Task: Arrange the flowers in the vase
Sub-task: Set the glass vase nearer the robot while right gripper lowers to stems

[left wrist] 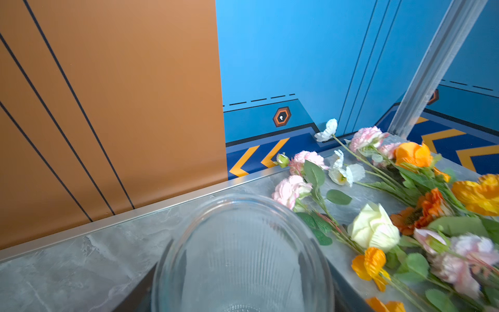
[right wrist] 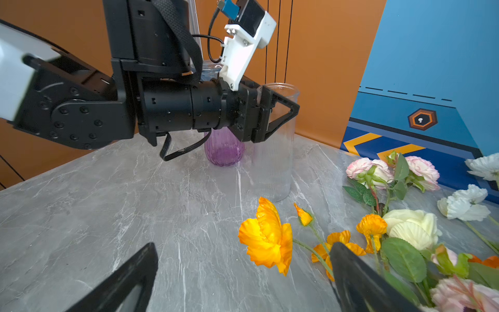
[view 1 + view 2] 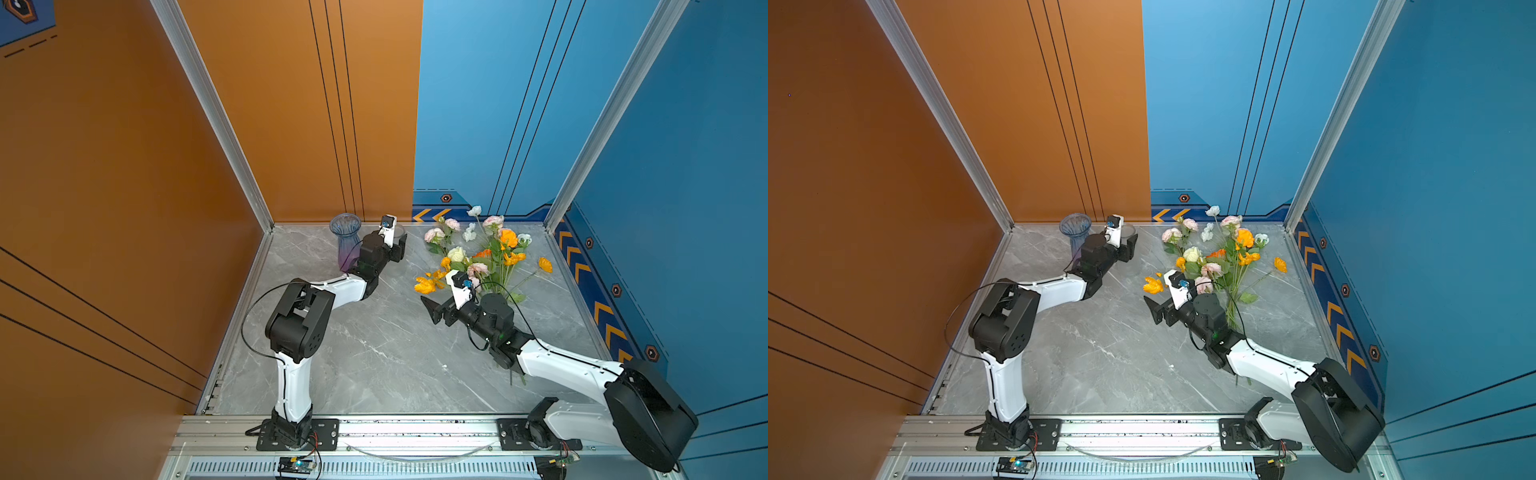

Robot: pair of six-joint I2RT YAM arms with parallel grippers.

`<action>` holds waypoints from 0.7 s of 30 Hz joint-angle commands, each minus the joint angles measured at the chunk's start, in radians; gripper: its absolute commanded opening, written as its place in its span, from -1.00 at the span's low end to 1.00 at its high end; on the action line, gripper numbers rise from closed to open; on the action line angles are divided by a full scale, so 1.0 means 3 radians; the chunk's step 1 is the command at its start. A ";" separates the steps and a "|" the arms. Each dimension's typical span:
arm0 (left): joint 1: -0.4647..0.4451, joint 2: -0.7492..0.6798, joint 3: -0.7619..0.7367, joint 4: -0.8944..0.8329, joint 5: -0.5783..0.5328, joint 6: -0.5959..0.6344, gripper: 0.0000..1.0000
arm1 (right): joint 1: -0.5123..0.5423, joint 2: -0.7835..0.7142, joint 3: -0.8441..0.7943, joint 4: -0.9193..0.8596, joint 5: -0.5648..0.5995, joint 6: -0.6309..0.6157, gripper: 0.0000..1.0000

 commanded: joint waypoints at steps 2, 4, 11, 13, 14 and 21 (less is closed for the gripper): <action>-0.0151 -0.0631 -0.0271 0.0278 0.0056 0.0127 -0.32 | -0.0014 -0.0352 -0.0191 -0.0190 0.0198 0.0018 1.00; -0.0216 -0.0869 -0.0489 0.0274 -0.0039 0.0124 -0.36 | -0.0013 -0.0578 -0.0317 -0.0364 0.0298 0.0094 1.00; -0.0504 -0.1692 -0.1388 0.0279 -0.0210 0.0172 -0.45 | 0.0048 -0.1731 -0.0542 -0.1634 0.0639 0.0494 1.00; -0.0635 -0.1888 -0.1583 0.0281 -0.0261 0.0253 -0.45 | 0.0063 -0.2008 -0.0606 -0.1873 0.0652 0.0610 1.00; -0.0696 -0.1996 -0.1672 0.0279 -0.0285 0.0268 -0.46 | 0.0065 -0.2141 -0.0628 -0.2009 0.0644 0.0671 1.00; -0.1075 -0.2727 -0.2305 0.0274 -0.0606 0.0168 -0.47 | 0.0070 -0.2521 -0.0682 -0.2542 0.0589 0.0814 1.00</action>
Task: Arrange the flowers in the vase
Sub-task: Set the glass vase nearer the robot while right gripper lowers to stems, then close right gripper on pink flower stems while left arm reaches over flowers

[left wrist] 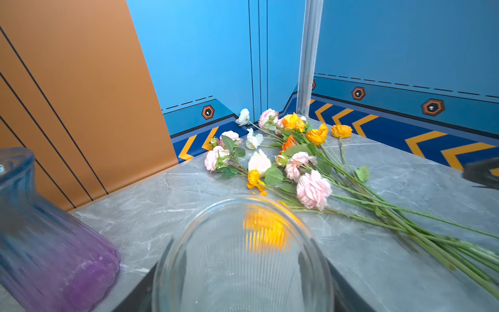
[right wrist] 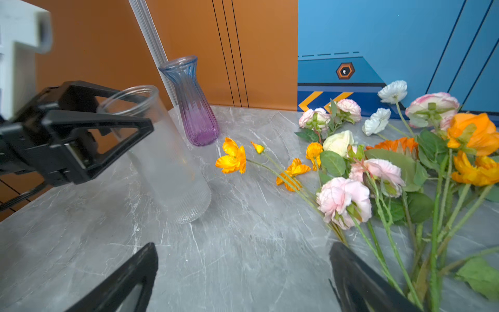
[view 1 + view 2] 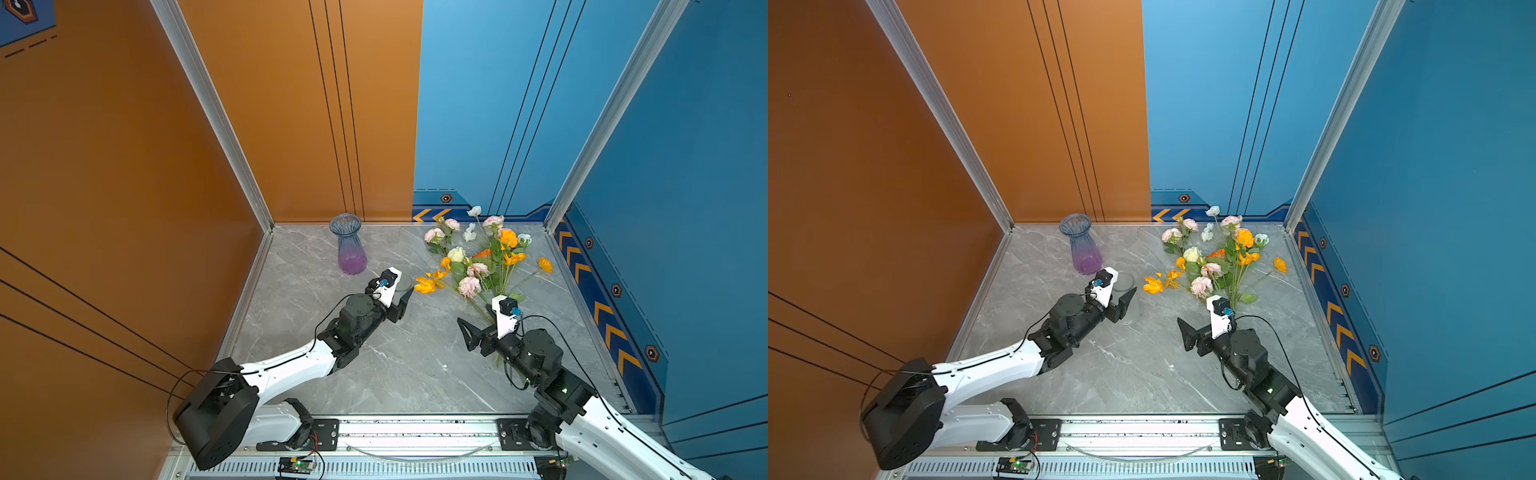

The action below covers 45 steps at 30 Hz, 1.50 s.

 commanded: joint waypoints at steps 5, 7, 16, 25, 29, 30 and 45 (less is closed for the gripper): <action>-0.0093 -0.0557 -0.0424 0.0331 -0.0213 -0.0126 -0.48 | 0.0017 0.0032 -0.0049 -0.0448 -0.0075 0.0201 1.00; -0.0117 -0.0629 -0.0539 0.0330 -0.0199 -0.0144 -0.48 | 0.0019 0.0064 -0.0043 -0.0438 -0.0083 0.0207 1.00; -0.0261 -0.0841 -0.0818 0.0328 -0.0258 -0.0213 -0.47 | 0.0017 0.0125 0.0033 -0.0507 -0.0064 0.0191 1.00; -0.0284 -0.0919 -0.0878 0.0131 -0.0219 -0.0255 0.18 | 0.0016 0.0174 0.0092 -0.0555 -0.0030 0.0223 1.00; -0.0282 -0.0958 -0.0866 0.0023 -0.0187 -0.0235 0.44 | 0.0008 0.0182 0.0110 -0.0565 -0.0024 0.0212 1.00; -0.0282 -0.0970 -0.0861 -0.0014 -0.0189 -0.0226 0.49 | 0.0005 0.0187 0.0116 -0.0563 -0.0025 0.0212 1.00; -0.0241 -0.1552 -0.0354 -0.1125 0.0145 0.0115 0.96 | -0.0981 0.0901 0.0926 -0.1540 -0.0165 0.0805 0.89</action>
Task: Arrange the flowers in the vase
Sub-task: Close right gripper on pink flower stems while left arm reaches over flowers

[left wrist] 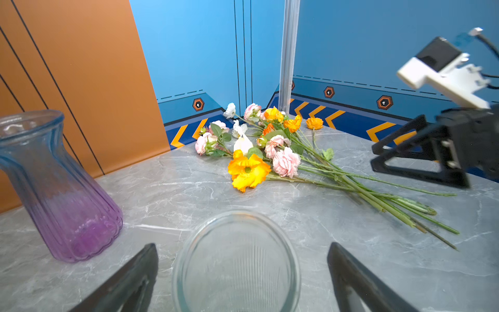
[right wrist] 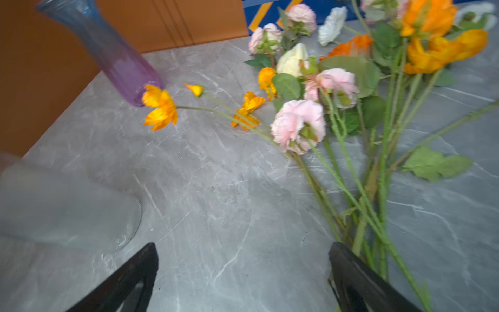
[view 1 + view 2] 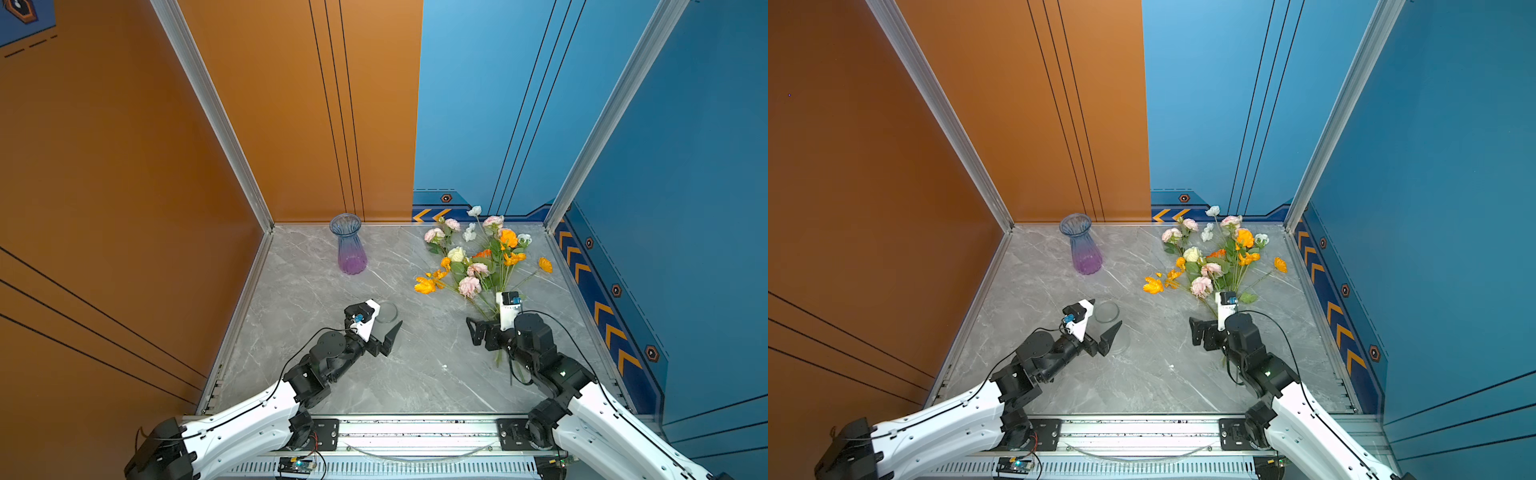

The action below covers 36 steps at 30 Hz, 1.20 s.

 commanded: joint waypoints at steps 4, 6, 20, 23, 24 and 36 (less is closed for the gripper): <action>0.0124 0.0108 0.1222 -0.1337 0.0516 0.0389 0.96 | -0.0527 0.0640 0.0623 -0.0942 0.0203 0.0064 0.78; 0.0241 0.0497 0.1926 -0.2055 0.0917 0.0461 0.96 | -0.0652 0.0874 0.0748 -0.1117 0.0260 -0.0048 0.68; 0.0069 0.2573 0.4106 -0.4198 0.1799 0.1292 0.96 | -0.1074 0.1899 0.1053 -0.1733 0.0236 -0.0069 0.04; 0.0047 0.2513 0.3835 -0.3846 0.1735 0.1040 0.96 | -0.1141 0.2007 0.1074 -0.1739 0.0250 -0.0070 -0.03; 0.0044 0.2479 0.3754 -0.3753 0.1730 0.0973 0.96 | -0.1167 0.2047 0.1074 -0.1734 0.0260 -0.0070 -0.04; 0.0002 0.2215 0.3388 -0.3336 0.1478 0.0875 0.96 | -0.1184 0.2640 0.1318 -0.1680 0.0296 -0.0296 -0.18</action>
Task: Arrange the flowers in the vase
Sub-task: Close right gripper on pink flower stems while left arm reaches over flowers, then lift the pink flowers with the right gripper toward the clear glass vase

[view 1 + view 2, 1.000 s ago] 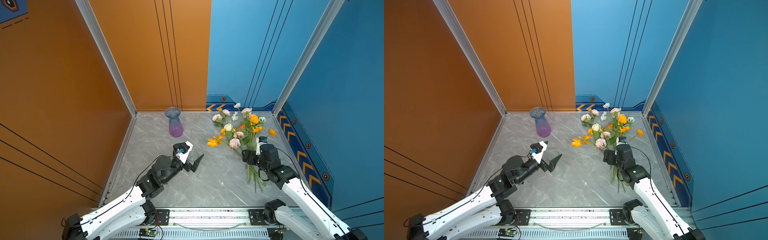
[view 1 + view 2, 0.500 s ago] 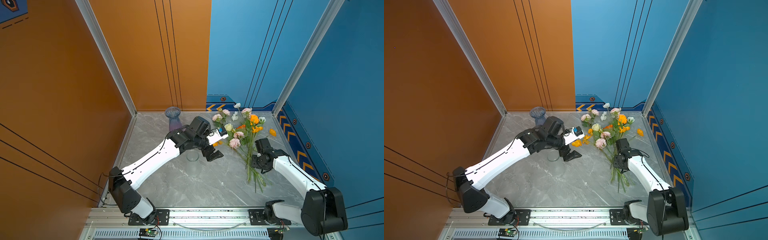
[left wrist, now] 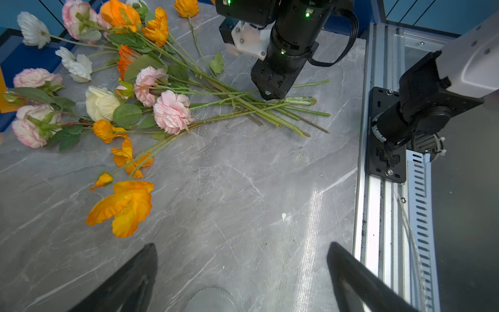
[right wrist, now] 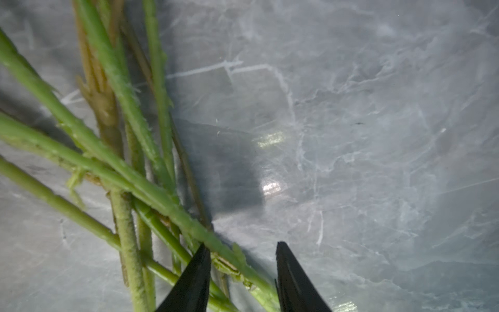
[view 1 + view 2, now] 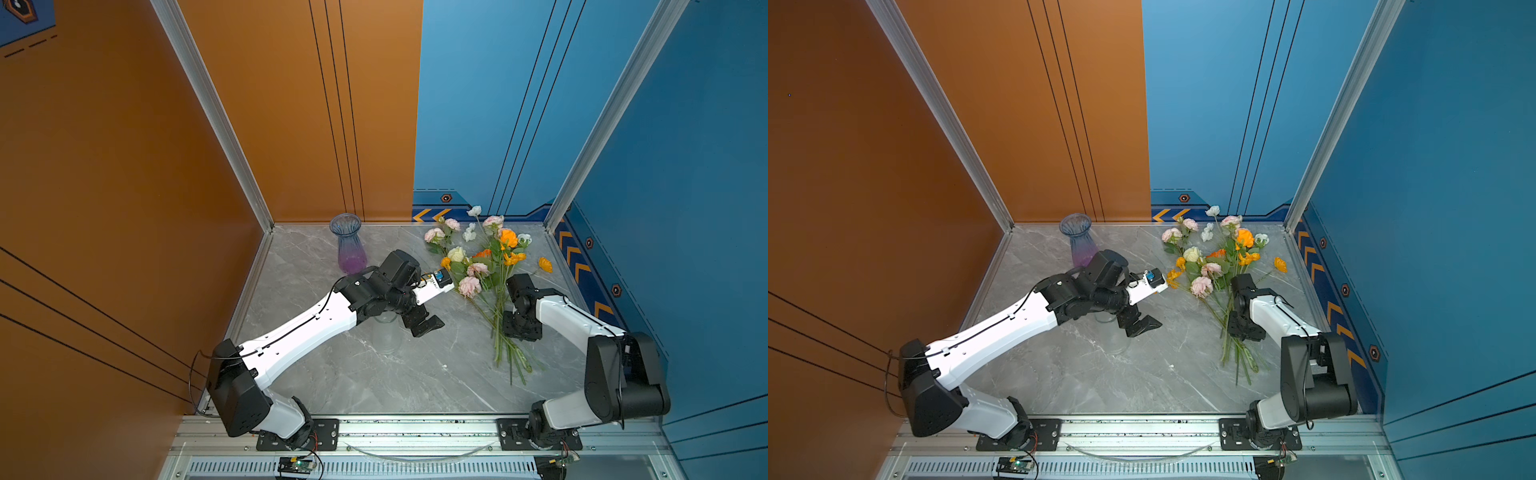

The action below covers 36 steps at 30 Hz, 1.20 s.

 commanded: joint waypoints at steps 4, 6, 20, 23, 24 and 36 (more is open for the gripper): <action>-0.0024 -0.0032 -0.0069 0.0143 -0.0103 -0.0045 0.96 | -0.0005 0.0131 0.0172 -0.0052 -0.0008 -0.0197 -0.27; -0.0023 -0.0022 -0.0074 0.0146 -0.0120 -0.0037 0.96 | -0.0007 0.0192 0.0193 -0.0034 -0.0060 -0.0245 -0.37; -0.0019 -0.0010 -0.0074 0.0146 -0.0204 -0.0045 0.96 | 0.0248 0.0189 0.0291 0.0002 -0.0208 -0.0505 -0.77; -0.0022 -0.0029 -0.0078 0.0141 -0.0227 -0.0043 0.96 | 0.0354 0.0142 0.0383 -0.0073 -0.0134 -0.0581 -0.85; -0.0024 -0.0031 -0.0075 0.0141 -0.0235 -0.0043 0.96 | 0.0396 0.0127 0.0411 -0.0098 -0.0107 -0.0602 -0.90; -0.0012 -0.0190 -0.0099 0.0153 -0.0329 -0.0022 0.96 | 0.0750 -0.0157 0.0854 -0.0492 0.0266 -0.0647 -0.97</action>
